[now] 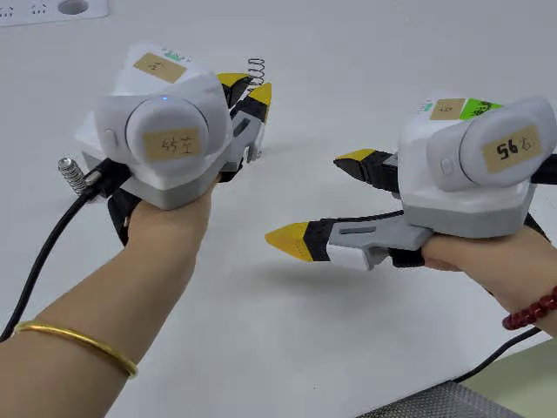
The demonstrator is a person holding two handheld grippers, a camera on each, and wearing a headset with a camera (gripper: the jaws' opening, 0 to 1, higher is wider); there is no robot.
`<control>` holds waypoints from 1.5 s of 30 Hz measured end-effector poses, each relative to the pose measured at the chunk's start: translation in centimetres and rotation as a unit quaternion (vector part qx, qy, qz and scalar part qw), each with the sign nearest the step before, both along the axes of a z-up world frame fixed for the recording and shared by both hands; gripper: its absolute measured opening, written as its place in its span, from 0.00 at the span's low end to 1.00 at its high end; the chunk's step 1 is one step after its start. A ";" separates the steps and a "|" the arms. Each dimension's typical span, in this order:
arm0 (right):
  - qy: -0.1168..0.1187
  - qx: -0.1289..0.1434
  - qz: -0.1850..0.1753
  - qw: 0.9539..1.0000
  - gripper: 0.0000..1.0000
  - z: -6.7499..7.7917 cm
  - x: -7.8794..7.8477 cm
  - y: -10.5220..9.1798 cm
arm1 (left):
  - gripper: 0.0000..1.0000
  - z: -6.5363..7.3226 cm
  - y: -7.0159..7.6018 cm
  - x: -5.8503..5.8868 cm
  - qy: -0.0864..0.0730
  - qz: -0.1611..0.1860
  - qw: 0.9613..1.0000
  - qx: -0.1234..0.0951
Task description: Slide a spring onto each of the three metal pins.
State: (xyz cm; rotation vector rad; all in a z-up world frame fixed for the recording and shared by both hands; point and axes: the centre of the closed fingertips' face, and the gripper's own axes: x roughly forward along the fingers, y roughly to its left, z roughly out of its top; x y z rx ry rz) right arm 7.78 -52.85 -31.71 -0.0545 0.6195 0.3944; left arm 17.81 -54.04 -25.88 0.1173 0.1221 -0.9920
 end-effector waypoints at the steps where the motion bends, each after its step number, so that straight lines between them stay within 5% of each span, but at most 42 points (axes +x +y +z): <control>1: 0.000 0.000 0.000 1.000 0.74 0.0 0.0 0.0 | 0.10 0.0 0.0 0.0 0.000 0.000 1.000 0.000; 22: 0.004 -0.003 -0.004 1.000 0.73 -0.2 0.1 -0.2 | 0.10 -0.6 0.1 -0.3 -0.014 0.000 1.000 0.019; 45: 0.008 -0.007 -0.003 1.000 0.72 -0.2 0.1 -0.1 | 0.11 -1.9 0.7 -0.7 -0.011 -0.002 0.998 0.057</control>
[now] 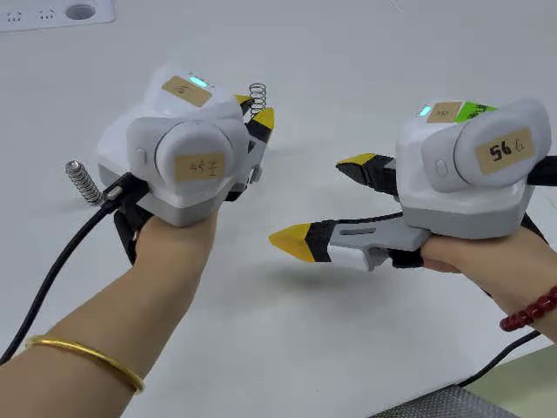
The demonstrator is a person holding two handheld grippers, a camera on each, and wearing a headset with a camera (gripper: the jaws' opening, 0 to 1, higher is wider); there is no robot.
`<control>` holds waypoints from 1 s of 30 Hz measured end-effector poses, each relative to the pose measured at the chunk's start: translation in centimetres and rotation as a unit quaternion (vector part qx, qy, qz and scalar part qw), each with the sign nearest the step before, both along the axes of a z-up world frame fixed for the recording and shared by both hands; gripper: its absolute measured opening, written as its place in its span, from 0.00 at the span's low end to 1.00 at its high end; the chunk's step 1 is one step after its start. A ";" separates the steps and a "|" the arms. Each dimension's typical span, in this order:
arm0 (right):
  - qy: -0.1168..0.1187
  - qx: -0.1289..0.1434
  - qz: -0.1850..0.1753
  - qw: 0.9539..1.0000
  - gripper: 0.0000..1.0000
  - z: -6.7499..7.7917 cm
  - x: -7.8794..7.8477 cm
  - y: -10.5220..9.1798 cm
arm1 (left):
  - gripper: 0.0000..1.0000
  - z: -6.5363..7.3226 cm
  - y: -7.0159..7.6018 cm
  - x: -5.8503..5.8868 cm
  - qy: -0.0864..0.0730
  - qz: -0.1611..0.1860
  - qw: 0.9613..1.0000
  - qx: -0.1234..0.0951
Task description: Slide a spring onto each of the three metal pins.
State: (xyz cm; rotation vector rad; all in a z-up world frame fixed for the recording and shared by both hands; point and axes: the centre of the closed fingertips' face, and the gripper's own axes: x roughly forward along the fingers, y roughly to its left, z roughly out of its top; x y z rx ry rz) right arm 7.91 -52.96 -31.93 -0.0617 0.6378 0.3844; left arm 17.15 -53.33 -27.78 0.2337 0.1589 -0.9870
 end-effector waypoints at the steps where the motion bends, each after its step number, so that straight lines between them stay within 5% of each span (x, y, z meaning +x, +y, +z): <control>1: 0.000 0.000 0.000 1.000 0.72 0.0 0.0 0.0 | 0.11 0.0 0.0 0.0 -0.001 -0.002 1.000 0.001; 18: -0.001 0.000 -0.001 1.000 0.72 0.0 0.1 0.0 | 0.15 -1.7 0.2 -0.4 0.016 -0.008 0.999 0.037; 30: -0.002 0.001 -0.001 1.000 0.72 0.1 0.1 0.0 | 0.16 -1.8 0.3 -0.4 0.025 -0.007 0.999 0.036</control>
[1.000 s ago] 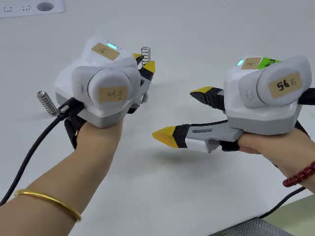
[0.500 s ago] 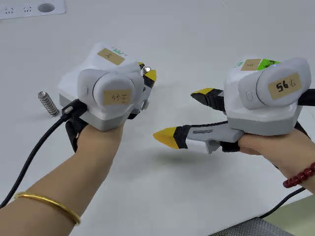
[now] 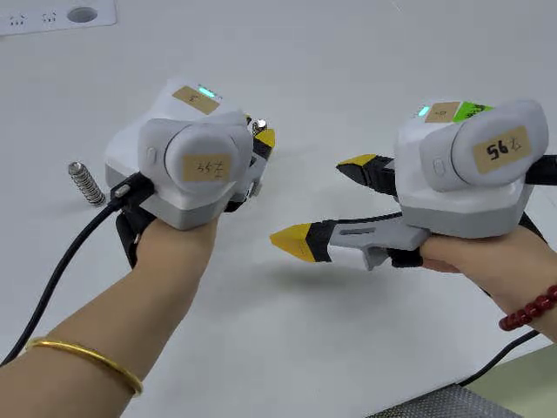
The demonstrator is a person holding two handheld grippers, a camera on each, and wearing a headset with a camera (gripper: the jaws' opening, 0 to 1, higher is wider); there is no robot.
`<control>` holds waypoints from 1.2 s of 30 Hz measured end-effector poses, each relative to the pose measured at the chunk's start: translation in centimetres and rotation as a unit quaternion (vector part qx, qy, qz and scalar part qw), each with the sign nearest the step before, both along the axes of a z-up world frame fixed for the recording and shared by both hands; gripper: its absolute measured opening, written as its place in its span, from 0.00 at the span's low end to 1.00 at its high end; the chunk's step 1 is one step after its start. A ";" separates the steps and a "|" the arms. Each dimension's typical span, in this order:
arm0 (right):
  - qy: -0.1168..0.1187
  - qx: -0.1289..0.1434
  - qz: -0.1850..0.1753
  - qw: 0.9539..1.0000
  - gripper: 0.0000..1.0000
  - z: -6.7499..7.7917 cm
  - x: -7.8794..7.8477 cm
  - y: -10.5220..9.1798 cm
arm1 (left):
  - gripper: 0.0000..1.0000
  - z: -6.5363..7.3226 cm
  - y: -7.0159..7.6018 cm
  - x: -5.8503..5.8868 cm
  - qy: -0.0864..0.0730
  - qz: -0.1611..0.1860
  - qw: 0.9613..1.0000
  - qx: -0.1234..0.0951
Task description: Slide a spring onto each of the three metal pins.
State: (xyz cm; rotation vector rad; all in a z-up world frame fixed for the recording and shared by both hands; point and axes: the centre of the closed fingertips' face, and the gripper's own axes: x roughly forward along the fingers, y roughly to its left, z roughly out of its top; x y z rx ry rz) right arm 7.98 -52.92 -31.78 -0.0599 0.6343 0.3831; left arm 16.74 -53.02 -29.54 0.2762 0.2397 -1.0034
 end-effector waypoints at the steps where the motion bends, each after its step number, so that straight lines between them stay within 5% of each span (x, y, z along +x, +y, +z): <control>1: -0.001 0.000 0.000 1.000 0.72 0.1 0.0 0.0 | 0.17 0.1 0.0 0.0 0.001 0.000 1.000 0.000; 10: -0.006 -0.005 0.004 1.000 0.73 0.8 0.3 0.2 | 0.21 1.1 1.3 0.3 0.020 0.017 1.000 -0.008; 17: -0.007 0.000 0.005 1.000 0.74 1.4 0.3 0.6 | 0.27 2.5 2.6 0.2 0.018 0.021 1.000 -0.006; 36: -0.024 0.003 0.010 1.000 0.78 3.4 0.1 1.3 | 0.40 5.2 8.0 -1.0 0.041 0.049 0.998 -0.022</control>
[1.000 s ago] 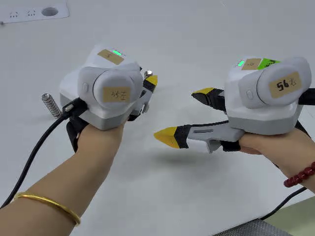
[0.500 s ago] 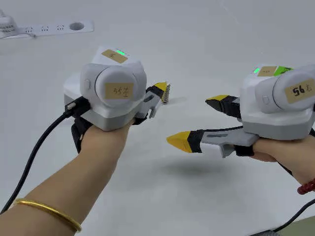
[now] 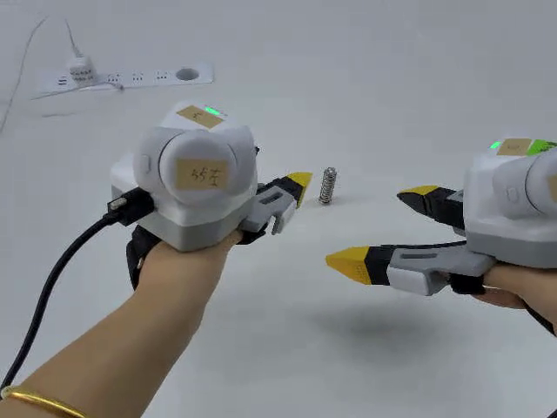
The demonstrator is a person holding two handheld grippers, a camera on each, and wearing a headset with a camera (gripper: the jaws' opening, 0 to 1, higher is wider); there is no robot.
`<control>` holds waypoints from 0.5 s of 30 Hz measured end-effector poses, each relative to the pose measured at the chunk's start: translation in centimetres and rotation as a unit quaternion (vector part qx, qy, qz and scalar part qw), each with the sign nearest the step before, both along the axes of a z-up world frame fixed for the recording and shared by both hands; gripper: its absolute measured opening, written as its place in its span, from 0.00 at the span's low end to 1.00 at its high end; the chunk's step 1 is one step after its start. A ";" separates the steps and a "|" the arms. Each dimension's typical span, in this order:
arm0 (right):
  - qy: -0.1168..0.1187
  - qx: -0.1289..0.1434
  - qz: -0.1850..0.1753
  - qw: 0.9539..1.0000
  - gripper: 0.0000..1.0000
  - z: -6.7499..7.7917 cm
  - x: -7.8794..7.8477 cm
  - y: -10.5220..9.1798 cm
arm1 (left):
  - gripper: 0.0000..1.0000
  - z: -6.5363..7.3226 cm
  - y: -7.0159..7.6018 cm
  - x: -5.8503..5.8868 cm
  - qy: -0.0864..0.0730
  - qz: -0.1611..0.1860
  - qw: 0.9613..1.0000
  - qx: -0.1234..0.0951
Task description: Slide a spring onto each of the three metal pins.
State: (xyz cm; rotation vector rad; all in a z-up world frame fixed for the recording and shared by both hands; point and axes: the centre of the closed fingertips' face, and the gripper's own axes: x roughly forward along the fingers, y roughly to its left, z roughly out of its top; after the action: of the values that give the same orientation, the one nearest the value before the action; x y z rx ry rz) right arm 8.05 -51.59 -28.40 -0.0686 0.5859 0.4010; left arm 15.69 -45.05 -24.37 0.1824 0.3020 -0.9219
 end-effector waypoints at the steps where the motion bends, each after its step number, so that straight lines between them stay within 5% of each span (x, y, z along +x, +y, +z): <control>1: -0.002 0.000 0.001 1.000 0.79 0.1 0.0 0.1 | 0.41 0.1 0.4 -0.1 0.000 0.002 1.000 0.000; 15: -0.003 0.005 0.008 1.000 0.83 0.5 -0.4 0.8 | 0.56 -0.8 5.0 -1.0 0.026 0.026 0.999 0.007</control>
State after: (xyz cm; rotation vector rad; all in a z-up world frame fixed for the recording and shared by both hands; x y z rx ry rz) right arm 7.66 -50.78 -27.95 -0.0652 0.5768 0.4193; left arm 14.67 -40.10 -25.12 0.1632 0.3601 -0.8751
